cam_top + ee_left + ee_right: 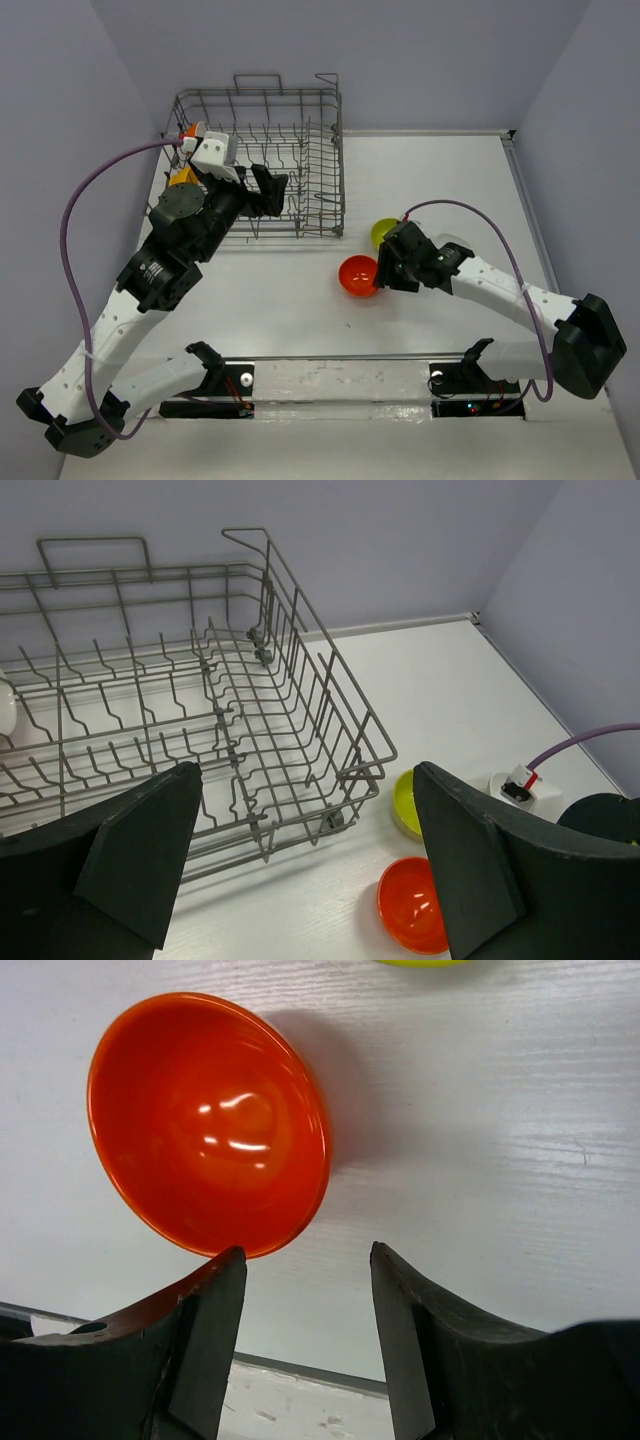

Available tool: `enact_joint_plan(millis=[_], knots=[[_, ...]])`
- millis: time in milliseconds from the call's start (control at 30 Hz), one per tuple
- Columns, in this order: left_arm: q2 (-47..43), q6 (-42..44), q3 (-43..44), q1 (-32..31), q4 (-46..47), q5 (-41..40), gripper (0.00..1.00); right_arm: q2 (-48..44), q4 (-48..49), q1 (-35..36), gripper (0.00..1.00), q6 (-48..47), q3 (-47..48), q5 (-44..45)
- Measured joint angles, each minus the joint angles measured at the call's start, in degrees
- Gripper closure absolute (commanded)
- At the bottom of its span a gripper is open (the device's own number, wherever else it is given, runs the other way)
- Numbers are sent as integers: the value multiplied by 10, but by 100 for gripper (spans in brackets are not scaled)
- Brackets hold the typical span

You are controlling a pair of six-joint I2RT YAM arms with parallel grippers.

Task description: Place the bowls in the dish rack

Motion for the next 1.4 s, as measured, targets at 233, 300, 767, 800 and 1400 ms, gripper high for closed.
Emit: enact_joint_plan(millis=[233,300,767,800,1400], knots=[[3,5,-1,0,0,-2,4,22,7,0,40,0,10,16],[3,6,-1,0,0,-2,4,35,15,0,41,0,10,21],[6,10,-23,0,1,-4,4,99,81,0,64,5,10,48],[6,10,-23,0,1,-4,4,99,83,0,64,5,10,49],[7,9,-23,0,1,-4,3,99,105,0,91,6,-7,60]])
